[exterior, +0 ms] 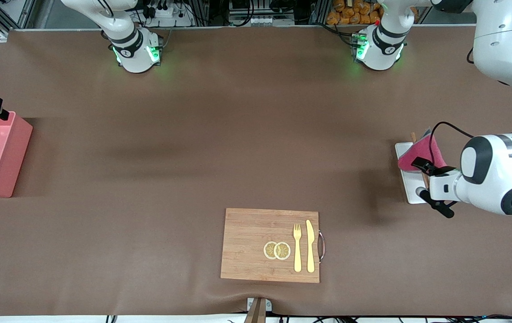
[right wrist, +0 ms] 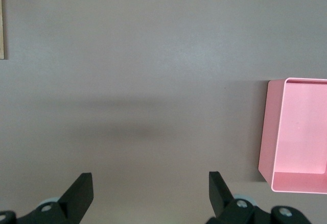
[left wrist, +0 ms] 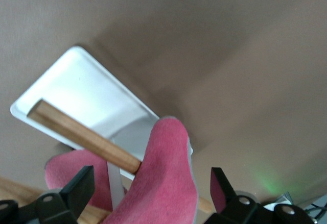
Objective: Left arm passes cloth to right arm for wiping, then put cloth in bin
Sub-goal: 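Close the left gripper on the pink cloth over the chopsticks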
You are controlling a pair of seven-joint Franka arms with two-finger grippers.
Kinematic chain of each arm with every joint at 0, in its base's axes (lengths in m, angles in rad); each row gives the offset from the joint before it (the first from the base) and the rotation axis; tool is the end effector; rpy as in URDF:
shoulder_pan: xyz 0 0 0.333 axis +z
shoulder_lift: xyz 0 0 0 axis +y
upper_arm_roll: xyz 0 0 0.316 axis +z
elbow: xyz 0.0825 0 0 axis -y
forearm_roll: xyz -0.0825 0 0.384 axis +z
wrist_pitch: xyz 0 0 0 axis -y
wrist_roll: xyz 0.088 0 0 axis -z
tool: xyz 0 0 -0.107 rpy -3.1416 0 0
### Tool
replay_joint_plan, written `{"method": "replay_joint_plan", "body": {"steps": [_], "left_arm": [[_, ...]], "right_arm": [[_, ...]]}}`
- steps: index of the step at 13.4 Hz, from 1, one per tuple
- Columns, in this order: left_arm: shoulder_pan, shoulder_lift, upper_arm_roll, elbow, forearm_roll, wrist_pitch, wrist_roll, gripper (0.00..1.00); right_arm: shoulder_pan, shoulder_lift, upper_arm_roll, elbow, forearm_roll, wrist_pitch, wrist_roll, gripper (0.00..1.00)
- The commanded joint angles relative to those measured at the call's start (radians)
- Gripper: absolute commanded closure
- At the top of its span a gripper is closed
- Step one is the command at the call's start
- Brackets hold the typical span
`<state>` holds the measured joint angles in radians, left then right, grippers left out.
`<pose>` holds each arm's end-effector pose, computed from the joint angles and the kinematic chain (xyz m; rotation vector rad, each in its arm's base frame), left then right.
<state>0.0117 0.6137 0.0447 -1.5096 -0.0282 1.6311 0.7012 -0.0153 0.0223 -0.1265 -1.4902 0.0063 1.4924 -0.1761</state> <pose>0.6459 0.0298 0.2769 2.7388 -0.9041 -0.6722 0.5485 -0.0767 0.6432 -3.1344 -0.0544 0.0300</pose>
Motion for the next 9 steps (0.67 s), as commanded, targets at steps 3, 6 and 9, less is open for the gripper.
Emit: {"method": "replay_joint_plan", "body": {"steps": [3,6,9], "left_arm": [[0.001,0.0,0.003,-0.044,-0.009,-0.016,-0.043,0.0],[0.001,-0.011,0.003,-0.052,-0.009,-0.019,-0.04,0.58],[-0.001,-0.015,0.006,-0.055,-0.007,-0.057,-0.048,1.0]], "right_arm": [[-0.018,0.007,0.016,-0.002,-0.002,-0.004,0.0,0.0],[-0.018,0.007,0.016,-0.002,-0.002,-0.004,-0.002,0.0],[-0.02,0.007,0.016,-0.001,-0.002,-0.003,-0.003,0.0]]}}
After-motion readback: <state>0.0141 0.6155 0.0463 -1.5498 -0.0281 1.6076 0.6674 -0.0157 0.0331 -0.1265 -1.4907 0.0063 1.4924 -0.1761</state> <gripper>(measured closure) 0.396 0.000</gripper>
